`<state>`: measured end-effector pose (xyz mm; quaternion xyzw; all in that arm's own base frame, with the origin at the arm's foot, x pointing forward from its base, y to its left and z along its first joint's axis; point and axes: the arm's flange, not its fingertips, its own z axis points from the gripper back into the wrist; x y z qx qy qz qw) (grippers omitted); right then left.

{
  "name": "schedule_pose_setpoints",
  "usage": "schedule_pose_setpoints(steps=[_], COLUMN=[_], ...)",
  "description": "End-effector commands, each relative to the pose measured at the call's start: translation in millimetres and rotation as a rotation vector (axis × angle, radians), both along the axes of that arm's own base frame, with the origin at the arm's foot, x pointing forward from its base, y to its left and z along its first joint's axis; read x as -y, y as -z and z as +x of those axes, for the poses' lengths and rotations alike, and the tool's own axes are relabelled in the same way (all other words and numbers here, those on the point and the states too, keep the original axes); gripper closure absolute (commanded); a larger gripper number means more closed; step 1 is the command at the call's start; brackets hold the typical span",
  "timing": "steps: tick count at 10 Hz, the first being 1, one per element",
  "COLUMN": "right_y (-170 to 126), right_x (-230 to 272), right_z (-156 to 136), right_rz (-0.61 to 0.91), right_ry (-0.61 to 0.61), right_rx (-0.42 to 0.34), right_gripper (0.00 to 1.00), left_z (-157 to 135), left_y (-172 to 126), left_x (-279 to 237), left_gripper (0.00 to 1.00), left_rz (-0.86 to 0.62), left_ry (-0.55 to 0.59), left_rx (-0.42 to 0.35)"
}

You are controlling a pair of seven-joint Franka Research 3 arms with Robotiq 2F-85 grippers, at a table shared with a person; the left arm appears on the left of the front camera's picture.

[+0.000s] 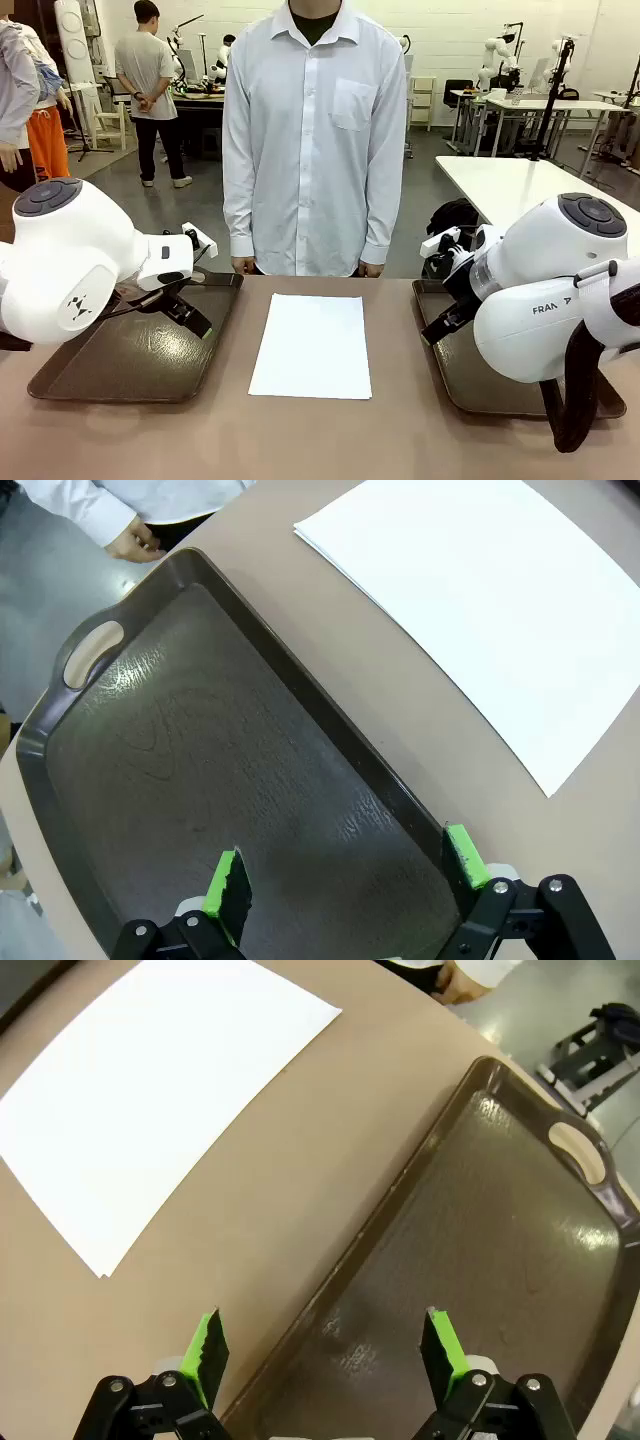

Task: Sort the A4 documents.
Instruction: Receive the A4 Paper.

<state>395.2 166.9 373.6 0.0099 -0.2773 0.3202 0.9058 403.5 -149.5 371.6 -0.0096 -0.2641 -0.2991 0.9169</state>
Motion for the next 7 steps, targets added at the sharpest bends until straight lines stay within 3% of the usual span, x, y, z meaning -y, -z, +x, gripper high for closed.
schedule_pose_setpoints(steps=[1,7], right_y=[0.0,0.0], right_x=[0.0,0.0], right_z=[0.0,0.0], right_rz=[0.0,0.0], right_ry=[0.0,0.0], right_rx=[0.0,0.0], right_gripper=[0.0,0.0], left_z=[0.0,0.0], left_y=[0.0,0.0], left_x=[0.1,0.1], left_gripper=[0.0,0.0], left_rz=[0.0,0.0], left_ry=[0.0,0.0], left_rx=[0.0,0.0])
